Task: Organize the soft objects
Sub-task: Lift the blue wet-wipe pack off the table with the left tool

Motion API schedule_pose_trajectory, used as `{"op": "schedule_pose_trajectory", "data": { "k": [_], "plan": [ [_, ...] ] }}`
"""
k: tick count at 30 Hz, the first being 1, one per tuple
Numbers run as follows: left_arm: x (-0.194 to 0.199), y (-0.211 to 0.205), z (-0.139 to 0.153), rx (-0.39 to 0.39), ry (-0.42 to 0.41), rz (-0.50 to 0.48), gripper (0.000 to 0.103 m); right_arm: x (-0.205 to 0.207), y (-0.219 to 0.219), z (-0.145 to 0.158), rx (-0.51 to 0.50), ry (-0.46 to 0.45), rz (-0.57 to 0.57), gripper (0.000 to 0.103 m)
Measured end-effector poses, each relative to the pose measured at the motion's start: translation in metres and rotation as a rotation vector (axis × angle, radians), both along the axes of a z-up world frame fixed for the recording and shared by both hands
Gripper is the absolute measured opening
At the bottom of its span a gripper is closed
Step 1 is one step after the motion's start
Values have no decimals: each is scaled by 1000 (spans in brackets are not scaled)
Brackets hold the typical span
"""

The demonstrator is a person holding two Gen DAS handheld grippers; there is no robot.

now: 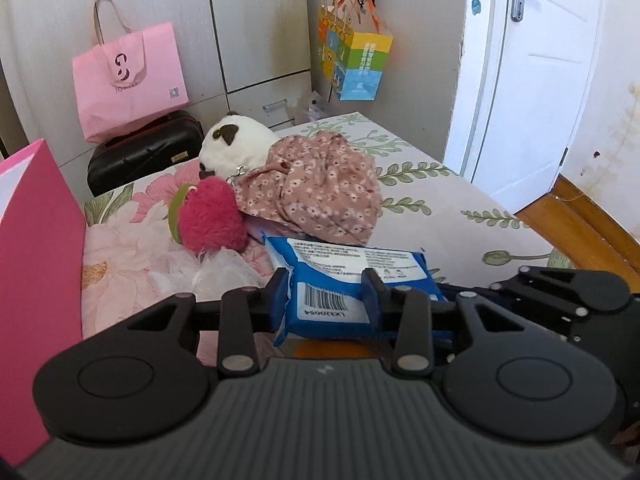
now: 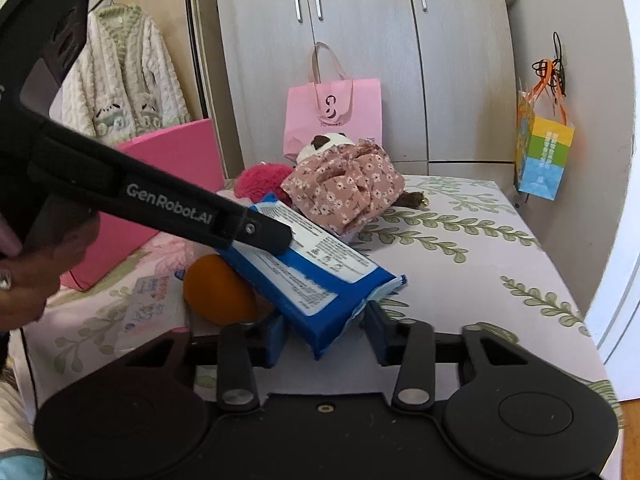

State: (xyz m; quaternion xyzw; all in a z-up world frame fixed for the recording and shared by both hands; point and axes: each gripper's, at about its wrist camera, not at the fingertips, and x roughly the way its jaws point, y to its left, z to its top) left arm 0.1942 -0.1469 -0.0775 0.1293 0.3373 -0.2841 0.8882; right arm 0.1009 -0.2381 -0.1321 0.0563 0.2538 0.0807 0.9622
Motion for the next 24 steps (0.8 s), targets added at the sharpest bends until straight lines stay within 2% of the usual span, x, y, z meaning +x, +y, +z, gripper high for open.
{"op": "schedule_pose_trajectory", "data": {
  "k": [9, 13, 24],
  "plan": [
    [-13, 3, 17, -18, -40, -15, 38, -3, -2, 12, 31, -11, -29, 41],
    [-15, 9, 25, -37, -22, -2, 38, -5, 1, 22, 25, -4, -25, 41],
    [-45, 42, 47, -82, 17, 31, 38, -27, 27, 56, -91, 32, 53, 40]
  ]
}}
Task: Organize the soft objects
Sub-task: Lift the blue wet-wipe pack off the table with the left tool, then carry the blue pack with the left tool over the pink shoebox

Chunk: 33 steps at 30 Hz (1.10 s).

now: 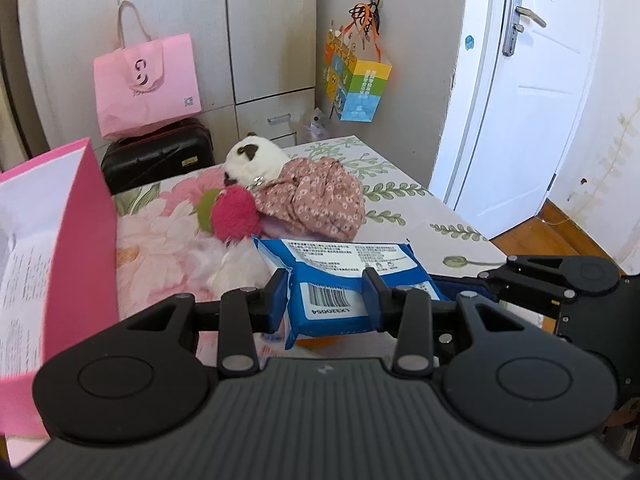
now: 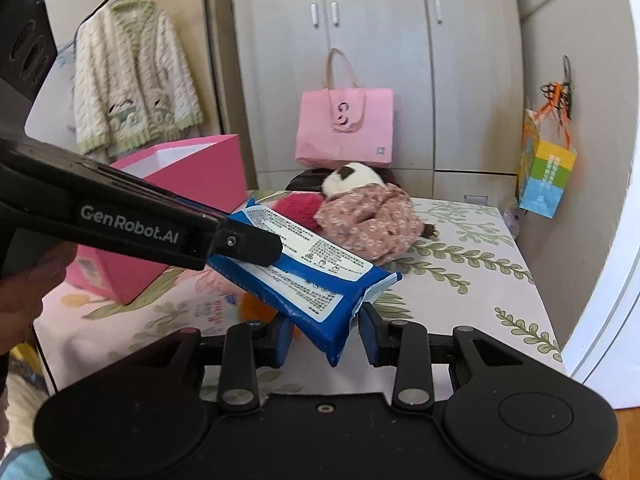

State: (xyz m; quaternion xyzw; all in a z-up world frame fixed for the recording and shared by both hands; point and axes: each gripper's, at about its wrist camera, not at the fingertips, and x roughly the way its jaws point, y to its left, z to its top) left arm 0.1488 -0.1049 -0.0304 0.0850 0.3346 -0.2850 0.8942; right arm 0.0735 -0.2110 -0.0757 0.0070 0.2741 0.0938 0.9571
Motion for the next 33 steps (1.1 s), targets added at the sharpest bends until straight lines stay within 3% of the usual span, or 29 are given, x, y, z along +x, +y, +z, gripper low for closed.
{"op": "schedule_pose_trajectory", "data": {
  "k": [9, 21, 26, 33],
  "plan": [
    [-38, 50, 13, -33, 33, 69, 38, -24, 45, 25, -109, 38, 128, 40],
    [-96, 153, 34, -74, 97, 231, 38, -53, 132, 53, -214, 39, 395, 40],
    [-98, 191, 48, -97, 124, 295, 38, -50, 168, 66, -240, 21, 467, 40],
    [-68, 221, 76, -103, 63, 356, 38, -17, 199, 93, -266, -64, 492, 40]
  ]
}}
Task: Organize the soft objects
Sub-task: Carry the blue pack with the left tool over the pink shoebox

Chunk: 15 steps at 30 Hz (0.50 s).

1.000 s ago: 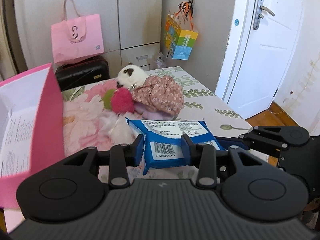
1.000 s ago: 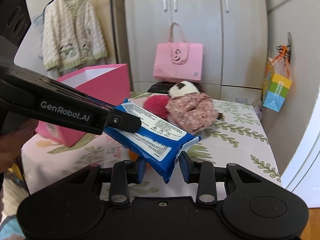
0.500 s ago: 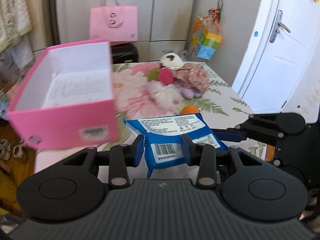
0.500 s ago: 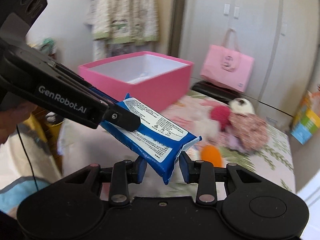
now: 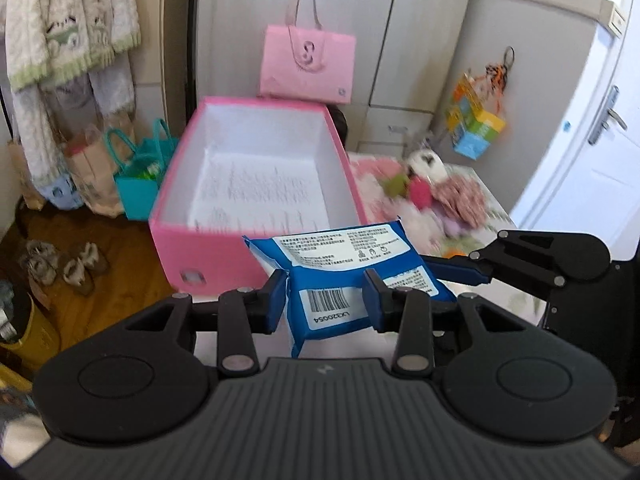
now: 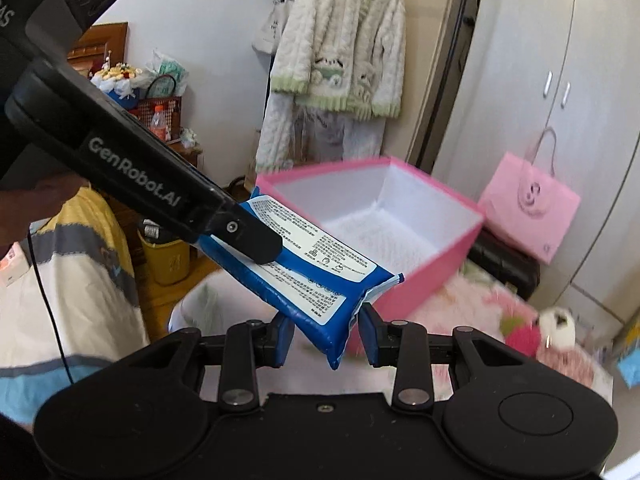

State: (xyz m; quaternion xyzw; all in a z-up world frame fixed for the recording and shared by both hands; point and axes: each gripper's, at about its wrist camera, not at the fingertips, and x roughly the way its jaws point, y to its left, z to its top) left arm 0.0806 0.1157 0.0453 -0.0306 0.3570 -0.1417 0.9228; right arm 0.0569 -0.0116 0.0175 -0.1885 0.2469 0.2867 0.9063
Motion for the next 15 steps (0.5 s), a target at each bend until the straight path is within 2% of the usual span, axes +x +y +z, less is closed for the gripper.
{"op": "schedule_pose_trajectory", "data": {
  "k": [8, 15],
  "plan": [
    [67, -2, 20, 23, -79, 12, 39, 64, 3, 25, 1, -51, -26, 43],
    [140, -3, 16, -4, -71, 50, 39, 137, -1, 31, -17, -25, -19, 43]
  ]
}}
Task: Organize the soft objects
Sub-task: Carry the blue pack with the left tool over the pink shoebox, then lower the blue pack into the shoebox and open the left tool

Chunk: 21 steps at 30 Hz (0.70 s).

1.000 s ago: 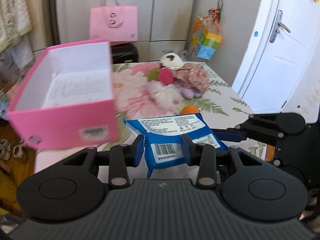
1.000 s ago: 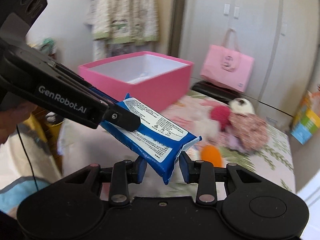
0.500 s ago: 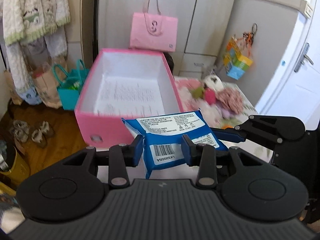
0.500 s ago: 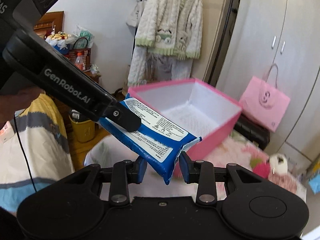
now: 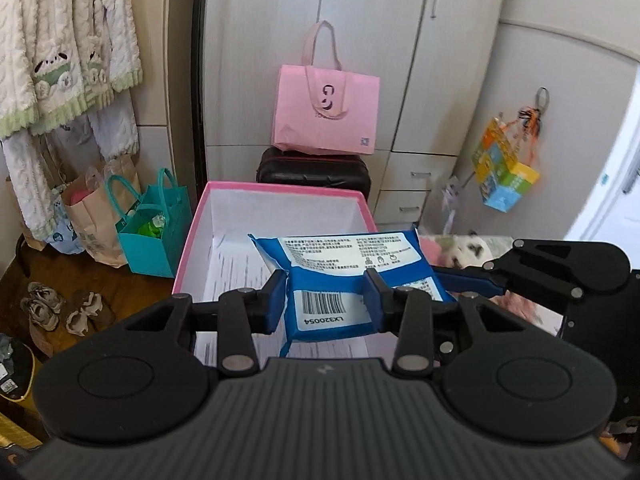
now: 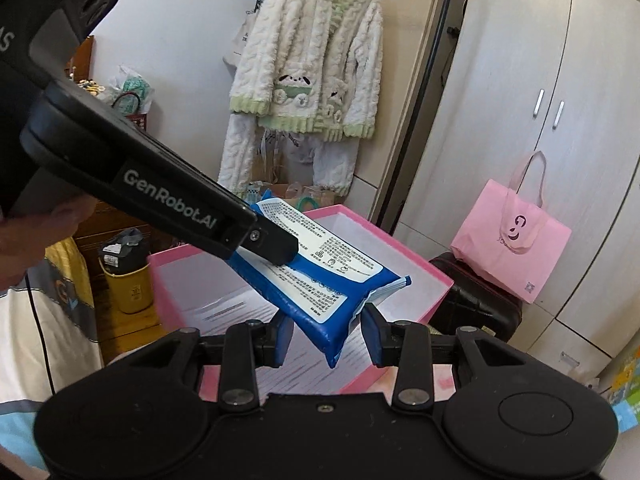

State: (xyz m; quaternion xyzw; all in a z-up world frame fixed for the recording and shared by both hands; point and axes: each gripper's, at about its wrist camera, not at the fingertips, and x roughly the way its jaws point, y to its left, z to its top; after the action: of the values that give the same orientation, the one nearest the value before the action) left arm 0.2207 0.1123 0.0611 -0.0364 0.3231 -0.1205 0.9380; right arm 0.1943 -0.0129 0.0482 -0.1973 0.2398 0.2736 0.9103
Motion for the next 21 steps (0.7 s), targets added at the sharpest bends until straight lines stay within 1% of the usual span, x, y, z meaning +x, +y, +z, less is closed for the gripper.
{"op": "schedule_pose_trajectory", "data": {
  "k": [2, 3, 4, 7, 10, 14, 19, 21],
  "plan": [
    [23, -1, -7, 4, 19, 11, 39, 23, -1, -3, -3, 26, 3, 44],
    [31, 0, -11, 4, 29, 23, 39, 35, 1, -6, 4, 58, 4, 44],
    [39, -1, -16, 11, 41, 32, 39, 44, 4, -9, 7, 86, 8, 45],
    [63, -2, -30, 33, 65, 49, 40, 68, 16, -20, 0, 124, -4, 46],
    [86, -2, -43, 46, 101, 58, 40, 90, 26, -33, -12, 185, -5, 47],
    [111, 0, -59, 36, 137, 65, 40, 114, 34, -47, -53, 231, -6, 47],
    [127, 0, -70, 33, 151, 71, 40, 135, 41, -58, -93, 251, -8, 48],
    [131, 1, -73, 24, 168, 73, 40, 139, 43, -62, -124, 246, 5, 48]
  ]
}}
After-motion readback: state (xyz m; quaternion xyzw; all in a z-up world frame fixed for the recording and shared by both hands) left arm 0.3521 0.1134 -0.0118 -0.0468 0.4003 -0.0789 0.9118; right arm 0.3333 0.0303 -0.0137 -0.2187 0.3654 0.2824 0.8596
